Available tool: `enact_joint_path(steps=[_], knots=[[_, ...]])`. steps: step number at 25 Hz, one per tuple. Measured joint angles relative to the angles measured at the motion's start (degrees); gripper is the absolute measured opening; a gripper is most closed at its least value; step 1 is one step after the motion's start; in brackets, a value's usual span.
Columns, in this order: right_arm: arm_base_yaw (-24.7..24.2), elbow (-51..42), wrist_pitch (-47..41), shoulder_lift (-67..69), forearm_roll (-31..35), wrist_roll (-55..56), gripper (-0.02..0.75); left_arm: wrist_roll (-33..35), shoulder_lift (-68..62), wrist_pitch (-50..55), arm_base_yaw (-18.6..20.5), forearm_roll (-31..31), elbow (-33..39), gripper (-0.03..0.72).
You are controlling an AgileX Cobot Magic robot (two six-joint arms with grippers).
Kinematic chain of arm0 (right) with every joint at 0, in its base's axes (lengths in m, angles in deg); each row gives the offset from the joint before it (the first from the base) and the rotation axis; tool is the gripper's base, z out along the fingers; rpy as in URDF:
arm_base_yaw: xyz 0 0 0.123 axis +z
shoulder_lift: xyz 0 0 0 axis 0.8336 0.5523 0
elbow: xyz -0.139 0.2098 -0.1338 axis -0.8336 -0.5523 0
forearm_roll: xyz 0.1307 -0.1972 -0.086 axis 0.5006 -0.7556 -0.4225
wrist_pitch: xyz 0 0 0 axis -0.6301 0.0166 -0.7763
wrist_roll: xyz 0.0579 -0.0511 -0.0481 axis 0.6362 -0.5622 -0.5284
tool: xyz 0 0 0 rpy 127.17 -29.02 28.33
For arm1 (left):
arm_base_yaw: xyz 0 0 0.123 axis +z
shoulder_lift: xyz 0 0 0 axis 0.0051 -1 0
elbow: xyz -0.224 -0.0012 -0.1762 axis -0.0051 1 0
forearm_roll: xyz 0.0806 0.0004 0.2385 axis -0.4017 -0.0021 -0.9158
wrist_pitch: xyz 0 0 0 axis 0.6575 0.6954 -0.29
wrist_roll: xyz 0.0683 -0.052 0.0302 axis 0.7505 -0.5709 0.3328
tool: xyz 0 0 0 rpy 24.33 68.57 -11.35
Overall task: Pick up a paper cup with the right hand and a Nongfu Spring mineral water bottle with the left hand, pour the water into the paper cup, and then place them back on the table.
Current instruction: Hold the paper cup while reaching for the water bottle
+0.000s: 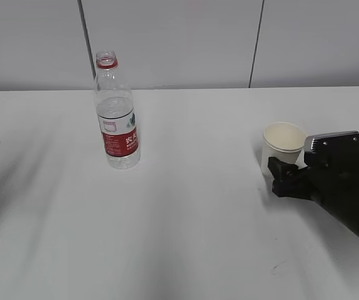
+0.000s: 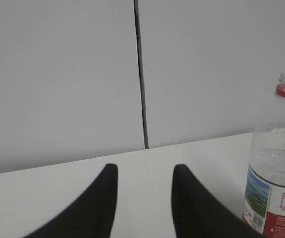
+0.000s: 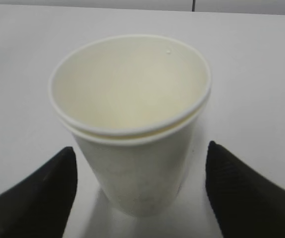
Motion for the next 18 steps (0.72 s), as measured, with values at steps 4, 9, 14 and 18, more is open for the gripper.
enact_joint_path(steps=[4, 9, 14, 18], knots=[[0.0, 3.8, 0.1, 3.0, 0.0, 0.7, 0.605, 0.0, 0.0, -1.1, 0.0, 0.0, 0.0, 0.239], [0.0, 8.4, 0.1, 6.5, -0.7, 1.3, 0.605, 0.0, 0.0, -1.4, 0.0, 0.0, 0.0, 0.239], [0.0, 11.2, 0.1, 8.6, -0.8, 1.4, 0.605, 0.0, 0.0, -1.4, 0.0, 0.0, 0.0, 0.239], [0.0, 12.2, 0.1, 8.6, -0.9, 1.5, 0.604, 0.0, 0.0, -1.3, 0.0, 0.0, 0.0, 0.239]])
